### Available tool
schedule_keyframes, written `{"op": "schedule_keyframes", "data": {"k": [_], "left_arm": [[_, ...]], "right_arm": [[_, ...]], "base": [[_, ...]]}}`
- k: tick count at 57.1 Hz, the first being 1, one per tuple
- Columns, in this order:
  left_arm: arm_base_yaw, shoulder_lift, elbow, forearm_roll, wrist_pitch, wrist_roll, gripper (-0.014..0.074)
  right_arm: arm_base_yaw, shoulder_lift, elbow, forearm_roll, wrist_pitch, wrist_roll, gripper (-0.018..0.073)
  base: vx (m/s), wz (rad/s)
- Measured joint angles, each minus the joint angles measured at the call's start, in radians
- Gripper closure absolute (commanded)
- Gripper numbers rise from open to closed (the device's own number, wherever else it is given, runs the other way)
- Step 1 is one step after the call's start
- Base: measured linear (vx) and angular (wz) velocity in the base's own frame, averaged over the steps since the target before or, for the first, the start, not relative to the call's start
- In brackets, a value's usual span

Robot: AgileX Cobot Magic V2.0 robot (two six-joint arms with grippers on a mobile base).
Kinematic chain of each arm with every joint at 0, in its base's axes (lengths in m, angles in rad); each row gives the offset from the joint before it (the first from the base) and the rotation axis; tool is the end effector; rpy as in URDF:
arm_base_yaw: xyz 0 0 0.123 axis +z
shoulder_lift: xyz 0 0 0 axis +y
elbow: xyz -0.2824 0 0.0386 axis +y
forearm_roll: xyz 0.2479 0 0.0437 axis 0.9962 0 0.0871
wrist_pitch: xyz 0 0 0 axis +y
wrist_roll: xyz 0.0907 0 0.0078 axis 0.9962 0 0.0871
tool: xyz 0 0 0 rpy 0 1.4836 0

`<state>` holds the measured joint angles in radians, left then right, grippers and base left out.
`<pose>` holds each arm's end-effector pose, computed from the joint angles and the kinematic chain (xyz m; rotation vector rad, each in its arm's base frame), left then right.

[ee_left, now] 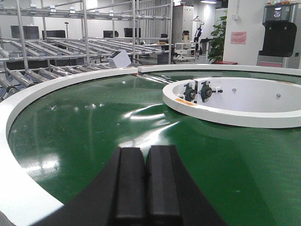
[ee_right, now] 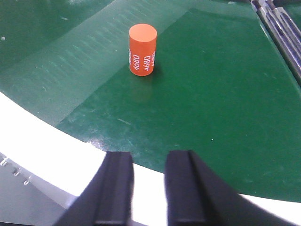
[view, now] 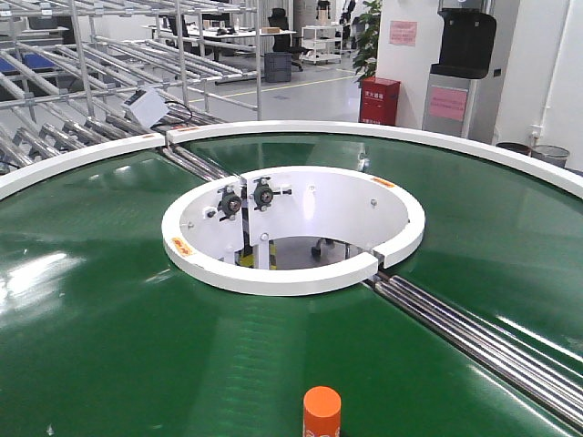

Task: Grab orange capacitor from left shelf to right conveyor
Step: 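Raise and withdraw the right gripper from the standing cylinder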

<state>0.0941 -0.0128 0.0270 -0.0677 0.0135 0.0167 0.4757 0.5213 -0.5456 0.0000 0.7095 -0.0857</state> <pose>0.0563 0.0052 0.2034 -0.1088 1.5074 0.0339 0.0856 0.0441 0.2955 -0.6032 2.0922 0.2231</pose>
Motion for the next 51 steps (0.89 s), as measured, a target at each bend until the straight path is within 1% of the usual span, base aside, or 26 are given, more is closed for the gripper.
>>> {"op": "schedule_keyframes", "data": {"k": [8,41,46,51], "left_arm": [[0.0,0.0,0.0,0.0,0.0,0.0,0.0602],[0.0,0.0,0.0,0.0,0.0,0.0,0.0602],[0.0,0.0,0.0,0.0,0.0,0.0,0.0602],[0.0,0.0,0.0,0.0,0.0,0.0,0.0602]], "right_arm": [[0.0,0.0,0.0,0.0,0.002,0.0,0.0572],[-0.001,-0.012,0.002,0.0,0.025,-0.001,0.0571],[-0.032,-0.044,0.012,0.008,0.009,-0.003,0.0571],[-0.109,-0.099,0.064,0.008,-0.084,-0.004,0.0571]], "base": [[0.0,0.0],[0.0,0.0],[0.0,0.0],[0.0,0.0]]}}
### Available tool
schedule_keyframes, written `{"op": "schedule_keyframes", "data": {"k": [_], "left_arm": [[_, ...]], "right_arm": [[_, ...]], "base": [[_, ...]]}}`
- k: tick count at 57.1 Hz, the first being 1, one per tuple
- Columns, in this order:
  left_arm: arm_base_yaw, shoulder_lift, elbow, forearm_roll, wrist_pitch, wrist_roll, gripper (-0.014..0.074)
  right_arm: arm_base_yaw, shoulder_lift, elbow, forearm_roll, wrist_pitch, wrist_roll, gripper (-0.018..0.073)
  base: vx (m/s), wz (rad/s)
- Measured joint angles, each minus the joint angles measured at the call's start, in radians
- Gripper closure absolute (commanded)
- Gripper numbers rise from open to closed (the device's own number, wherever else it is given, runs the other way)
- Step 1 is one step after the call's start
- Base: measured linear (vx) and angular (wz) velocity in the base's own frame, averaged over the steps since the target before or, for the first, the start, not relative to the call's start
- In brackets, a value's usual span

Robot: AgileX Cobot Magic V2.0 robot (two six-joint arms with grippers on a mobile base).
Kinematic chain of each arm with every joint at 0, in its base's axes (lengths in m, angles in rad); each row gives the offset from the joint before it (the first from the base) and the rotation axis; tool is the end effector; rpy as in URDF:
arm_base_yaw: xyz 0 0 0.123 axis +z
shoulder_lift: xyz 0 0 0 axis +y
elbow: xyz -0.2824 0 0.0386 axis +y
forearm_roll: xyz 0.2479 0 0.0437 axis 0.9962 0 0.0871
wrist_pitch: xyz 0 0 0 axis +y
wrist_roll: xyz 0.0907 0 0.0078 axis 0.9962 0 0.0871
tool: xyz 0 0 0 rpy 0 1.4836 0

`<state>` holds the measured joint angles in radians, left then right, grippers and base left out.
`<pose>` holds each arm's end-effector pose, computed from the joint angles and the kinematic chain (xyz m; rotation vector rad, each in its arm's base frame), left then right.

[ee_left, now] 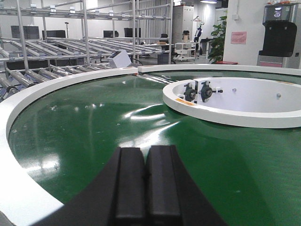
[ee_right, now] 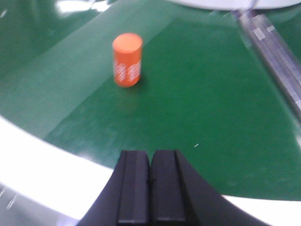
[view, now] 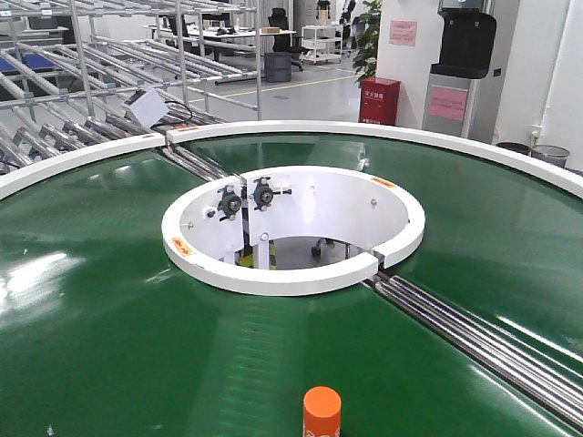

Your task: Grab orange capacitor from left shelf to right conveyor

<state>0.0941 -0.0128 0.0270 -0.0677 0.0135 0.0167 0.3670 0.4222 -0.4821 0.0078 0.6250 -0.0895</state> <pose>0.0563 0.0052 0.2034 -0.1088 1.5074 0.0339 0.0781 0.0305 0.2904 -0.4611 2.0011 0.1813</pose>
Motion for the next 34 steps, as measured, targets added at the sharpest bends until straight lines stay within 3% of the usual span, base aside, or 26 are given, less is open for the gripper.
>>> {"op": "schedule_keyframes", "data": {"k": [16,34], "left_arm": [[0.0,0.0,0.0,0.0,0.0,0.0,0.0602],[0.0,0.0,0.0,0.0,0.0,0.0,0.0602]], "right_arm": [[-0.238,-0.231,0.282,-0.008,-0.335,0.0,0.0571],[-0.272,-0.401,0.508,-0.008,-0.517,0.0,0.0571]], "base": [[0.0,0.0],[0.0,0.0]]}}
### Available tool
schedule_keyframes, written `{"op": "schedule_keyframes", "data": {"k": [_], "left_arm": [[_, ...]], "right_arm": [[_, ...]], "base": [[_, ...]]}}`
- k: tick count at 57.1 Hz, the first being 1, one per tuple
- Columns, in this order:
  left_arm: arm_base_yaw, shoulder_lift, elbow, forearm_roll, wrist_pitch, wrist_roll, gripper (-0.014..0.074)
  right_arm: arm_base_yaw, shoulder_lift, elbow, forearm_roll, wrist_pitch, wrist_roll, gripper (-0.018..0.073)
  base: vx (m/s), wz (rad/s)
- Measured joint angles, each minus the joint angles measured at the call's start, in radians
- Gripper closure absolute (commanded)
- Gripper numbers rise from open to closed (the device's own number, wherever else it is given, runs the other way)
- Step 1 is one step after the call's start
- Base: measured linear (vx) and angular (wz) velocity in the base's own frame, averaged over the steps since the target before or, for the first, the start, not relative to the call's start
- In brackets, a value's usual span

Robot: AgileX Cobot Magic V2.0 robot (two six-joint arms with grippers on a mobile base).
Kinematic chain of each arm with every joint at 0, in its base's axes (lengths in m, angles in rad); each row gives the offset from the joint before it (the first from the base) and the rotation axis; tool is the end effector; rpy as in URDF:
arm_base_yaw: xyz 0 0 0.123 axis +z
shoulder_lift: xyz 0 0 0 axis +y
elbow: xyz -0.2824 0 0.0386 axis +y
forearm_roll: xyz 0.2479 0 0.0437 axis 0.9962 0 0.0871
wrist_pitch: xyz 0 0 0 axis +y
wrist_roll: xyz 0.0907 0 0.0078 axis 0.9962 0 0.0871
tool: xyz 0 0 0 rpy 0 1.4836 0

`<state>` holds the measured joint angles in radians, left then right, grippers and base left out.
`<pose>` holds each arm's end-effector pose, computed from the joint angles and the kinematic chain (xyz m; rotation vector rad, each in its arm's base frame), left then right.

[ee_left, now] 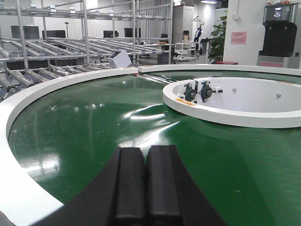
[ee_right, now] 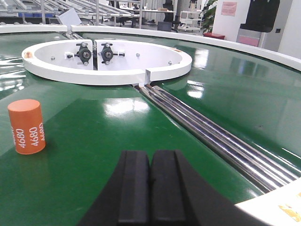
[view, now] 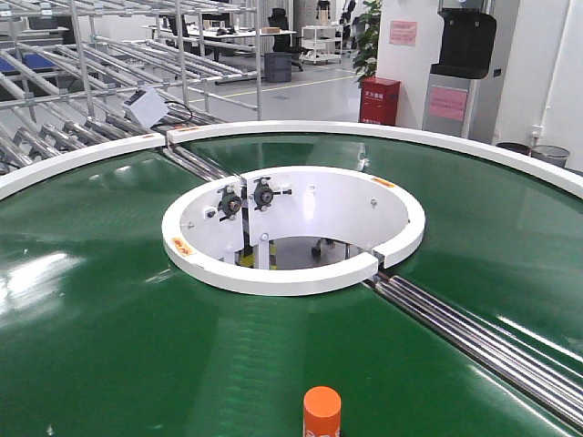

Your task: Grab orange capacitor from left shelf to right conveyor

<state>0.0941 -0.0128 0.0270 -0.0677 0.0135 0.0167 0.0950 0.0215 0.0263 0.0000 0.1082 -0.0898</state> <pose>0.0563 0.0052 0.2034 -0.1088 1.5074 0.0339 0.0587 0.0056 0.1931 -0.1513 1.6326 0.0040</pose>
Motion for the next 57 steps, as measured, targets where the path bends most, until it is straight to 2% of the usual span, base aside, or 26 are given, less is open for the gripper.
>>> {"op": "schedule_keyframes", "data": {"k": [32,41,57], "left_arm": [[0.0,0.0,0.0,0.0,0.0,0.0,0.0602],[0.0,0.0,0.0,0.0,0.0,0.0,0.0602],[0.0,0.0,0.0,0.0,0.0,0.0,0.0602]], "right_arm": [[0.0,-0.032,0.003,0.0,-0.039,0.01,0.0571],[0.0,-0.032,0.003,-0.084,-0.04,0.084,0.0571],[0.0,-0.032,0.003,-0.095,-0.04,0.106,0.0568]], "base": [[0.0,0.0],[0.0,0.0],[0.0,0.0]]}}
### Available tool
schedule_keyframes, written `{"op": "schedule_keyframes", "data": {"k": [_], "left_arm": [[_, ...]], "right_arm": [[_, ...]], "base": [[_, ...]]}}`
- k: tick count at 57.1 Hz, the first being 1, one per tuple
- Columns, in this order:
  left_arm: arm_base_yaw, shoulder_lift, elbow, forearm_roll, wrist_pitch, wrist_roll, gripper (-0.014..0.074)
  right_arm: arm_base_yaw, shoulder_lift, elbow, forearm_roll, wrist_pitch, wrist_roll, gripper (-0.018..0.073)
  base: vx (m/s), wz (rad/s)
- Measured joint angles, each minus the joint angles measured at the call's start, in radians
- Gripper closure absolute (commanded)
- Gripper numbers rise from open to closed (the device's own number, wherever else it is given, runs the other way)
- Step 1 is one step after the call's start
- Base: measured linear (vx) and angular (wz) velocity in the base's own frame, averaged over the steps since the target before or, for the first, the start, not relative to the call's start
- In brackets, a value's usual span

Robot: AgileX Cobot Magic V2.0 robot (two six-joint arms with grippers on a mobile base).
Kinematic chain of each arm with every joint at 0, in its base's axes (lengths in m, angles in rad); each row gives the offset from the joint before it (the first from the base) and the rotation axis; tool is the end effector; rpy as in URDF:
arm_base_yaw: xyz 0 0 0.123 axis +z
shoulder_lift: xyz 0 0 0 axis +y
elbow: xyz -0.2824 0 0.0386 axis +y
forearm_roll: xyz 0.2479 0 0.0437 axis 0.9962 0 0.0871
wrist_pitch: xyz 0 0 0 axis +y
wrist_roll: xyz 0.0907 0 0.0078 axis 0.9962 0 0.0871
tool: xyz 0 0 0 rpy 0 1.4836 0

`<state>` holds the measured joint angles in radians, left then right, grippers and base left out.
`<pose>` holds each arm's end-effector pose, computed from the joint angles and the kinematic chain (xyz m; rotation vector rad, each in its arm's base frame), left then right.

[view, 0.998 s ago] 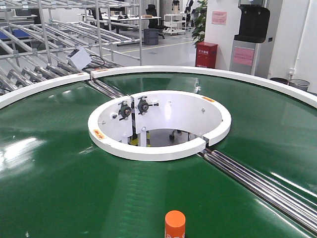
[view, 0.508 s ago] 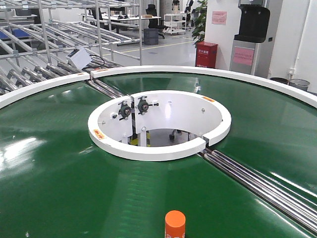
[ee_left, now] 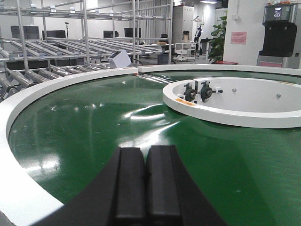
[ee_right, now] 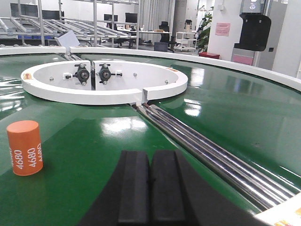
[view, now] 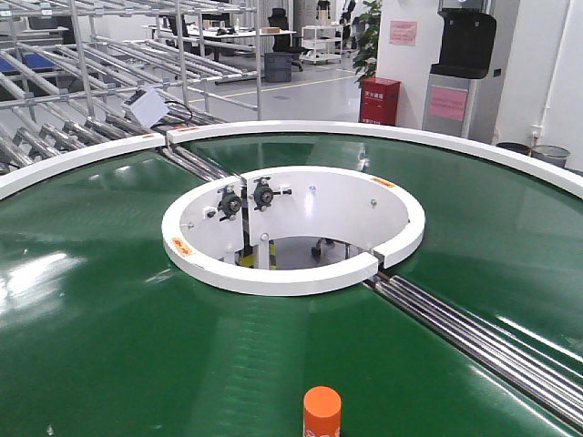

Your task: Grab orange capacitor from left shelf to right conveyor

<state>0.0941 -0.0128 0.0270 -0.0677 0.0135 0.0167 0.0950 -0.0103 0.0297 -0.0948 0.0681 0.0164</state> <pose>0.0563 0.0052 0.2034 -0.1088 1.5074 0.0339 0.0568 0.0048 0.1974 -0.1308 1.5653 0.0081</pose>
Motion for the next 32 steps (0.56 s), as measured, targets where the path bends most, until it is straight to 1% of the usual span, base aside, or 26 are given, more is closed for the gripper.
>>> {"op": "schedule_keyframes", "data": {"k": [32], "left_arm": [[0.0,0.0,0.0,0.0,0.0,0.0,0.0602]], "right_arm": [[0.0,0.0,0.0,0.0,0.0,0.002,0.0568]], "base": [[0.0,0.0]]}}
